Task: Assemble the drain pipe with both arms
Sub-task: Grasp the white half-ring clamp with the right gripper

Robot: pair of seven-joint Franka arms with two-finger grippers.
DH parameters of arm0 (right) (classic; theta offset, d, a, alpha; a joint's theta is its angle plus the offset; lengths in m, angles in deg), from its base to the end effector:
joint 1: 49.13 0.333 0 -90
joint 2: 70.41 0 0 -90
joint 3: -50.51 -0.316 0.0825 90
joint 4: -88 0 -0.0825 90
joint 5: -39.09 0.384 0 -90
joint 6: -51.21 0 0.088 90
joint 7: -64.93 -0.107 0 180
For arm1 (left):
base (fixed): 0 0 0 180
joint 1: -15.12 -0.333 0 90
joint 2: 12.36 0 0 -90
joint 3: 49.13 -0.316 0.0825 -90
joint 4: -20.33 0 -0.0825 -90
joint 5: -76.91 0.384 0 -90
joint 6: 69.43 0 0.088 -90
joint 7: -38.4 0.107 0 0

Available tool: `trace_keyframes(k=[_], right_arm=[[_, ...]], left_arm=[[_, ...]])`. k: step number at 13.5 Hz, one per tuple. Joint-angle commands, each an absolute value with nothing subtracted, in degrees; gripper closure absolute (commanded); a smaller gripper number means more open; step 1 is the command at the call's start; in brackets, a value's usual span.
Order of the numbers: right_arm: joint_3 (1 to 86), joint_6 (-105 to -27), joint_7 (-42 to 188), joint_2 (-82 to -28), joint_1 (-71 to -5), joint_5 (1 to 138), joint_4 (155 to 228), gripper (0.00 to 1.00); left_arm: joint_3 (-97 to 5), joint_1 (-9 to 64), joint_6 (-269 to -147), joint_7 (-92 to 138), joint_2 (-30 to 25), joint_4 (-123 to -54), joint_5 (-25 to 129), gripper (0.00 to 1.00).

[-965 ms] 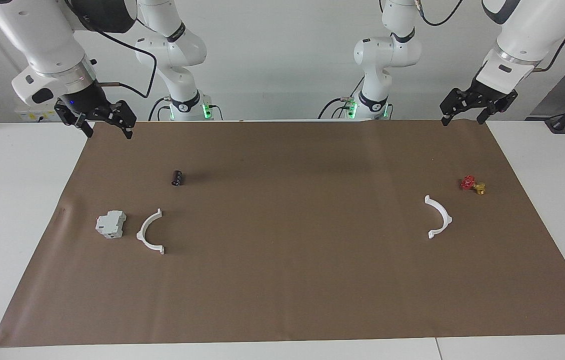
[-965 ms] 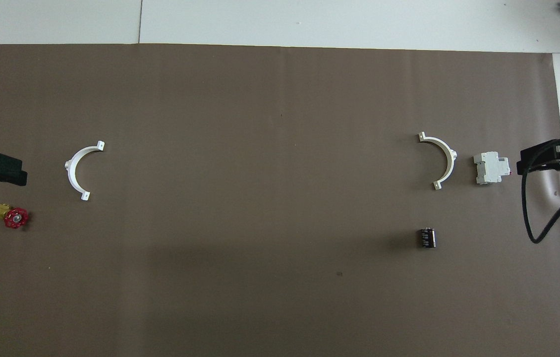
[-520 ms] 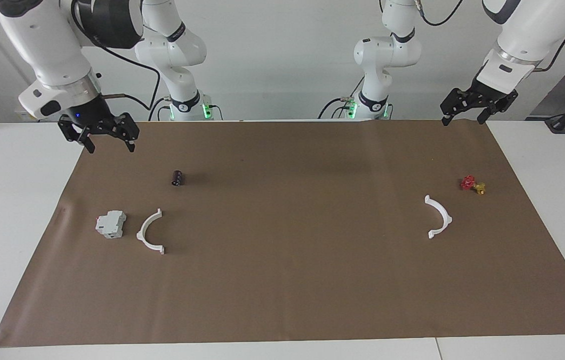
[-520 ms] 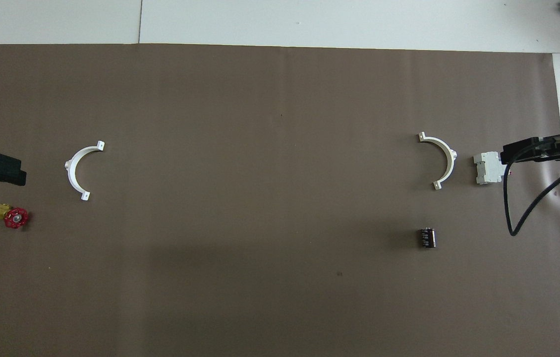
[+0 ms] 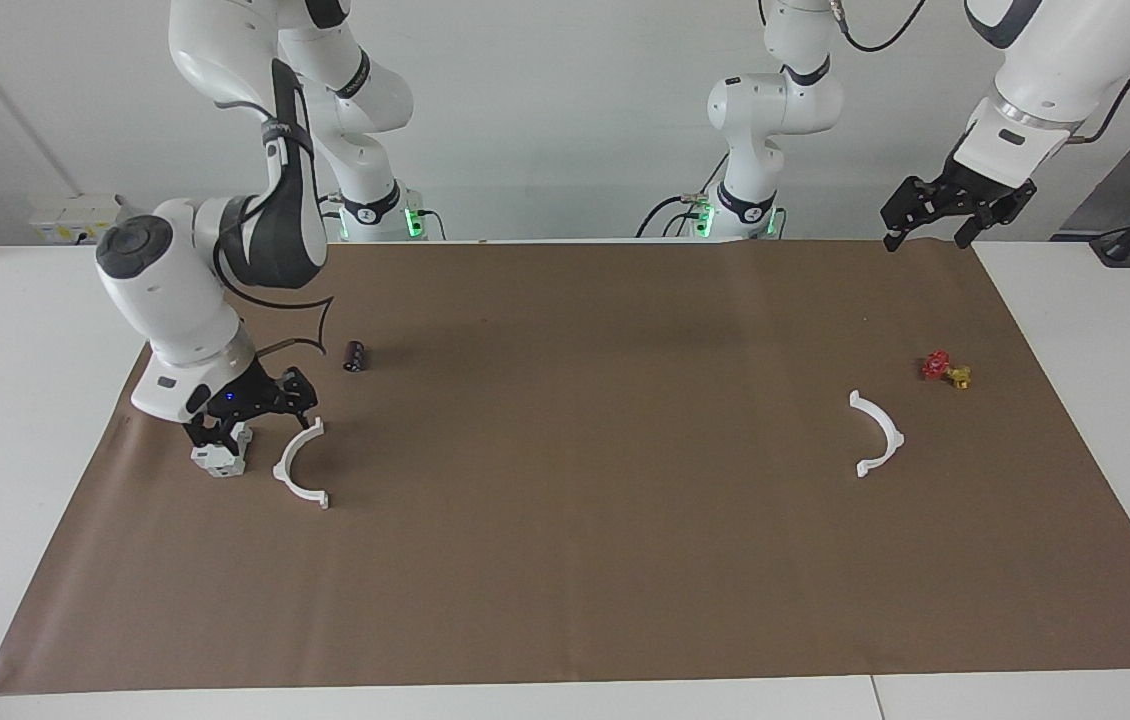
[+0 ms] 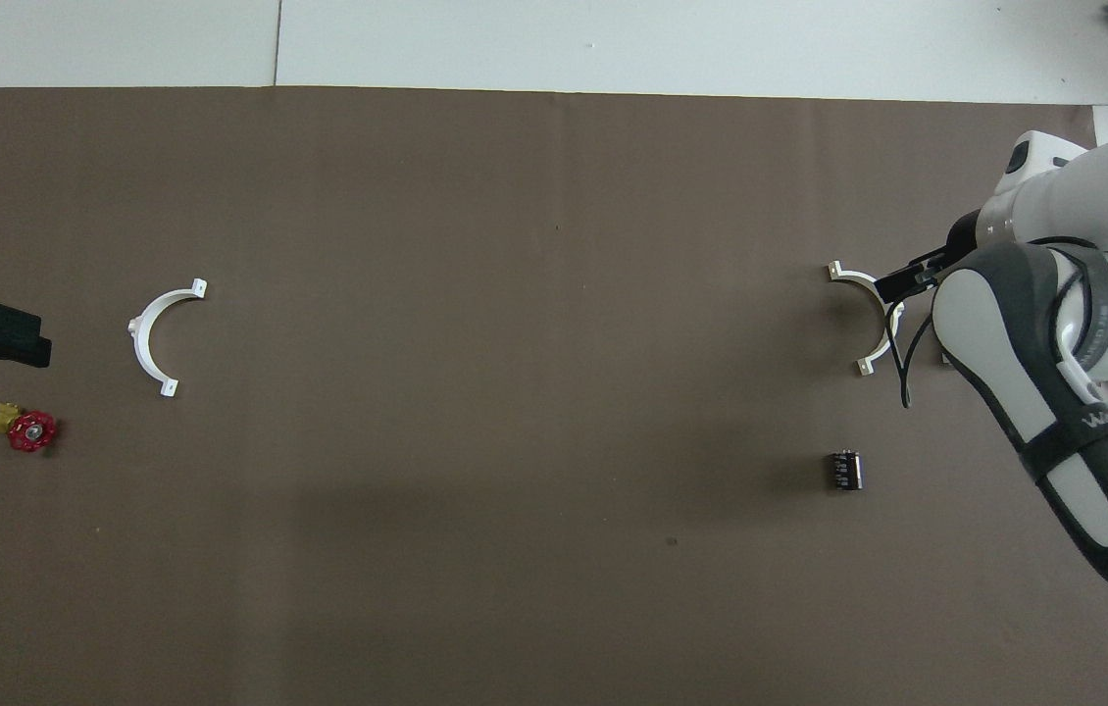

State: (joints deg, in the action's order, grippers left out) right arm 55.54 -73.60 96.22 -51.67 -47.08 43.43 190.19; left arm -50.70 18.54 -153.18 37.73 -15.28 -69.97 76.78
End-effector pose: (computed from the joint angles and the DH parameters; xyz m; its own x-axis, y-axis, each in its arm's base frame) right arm 0.6460 -0.0265 0.3791 0.8939 0.4415 0.0778 0.4426 -0.8967 0.0042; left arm 0.5269 -0.0169 0.6404 0.9978 -0.0209 -0.0634 -0.0208 -0.9998 0.0029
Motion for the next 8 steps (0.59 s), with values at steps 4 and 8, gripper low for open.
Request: trace_keyframes(k=[4, 8], right_arm=[[55.17, -79.48, 105.8, -46.24, -50.19, 45.68, 192.23, 0.03], [55.17, -80.18, 105.36, -46.86, -50.19, 45.77, 195.49, 0.13]], left_arm=[[-50.8, 18.54, -153.72, 37.79, -15.96, -70.11, 77.79, 0.0], [-50.8, 18.54, -153.89, 37.79, -15.96, -70.46, 77.79, 0.0]])
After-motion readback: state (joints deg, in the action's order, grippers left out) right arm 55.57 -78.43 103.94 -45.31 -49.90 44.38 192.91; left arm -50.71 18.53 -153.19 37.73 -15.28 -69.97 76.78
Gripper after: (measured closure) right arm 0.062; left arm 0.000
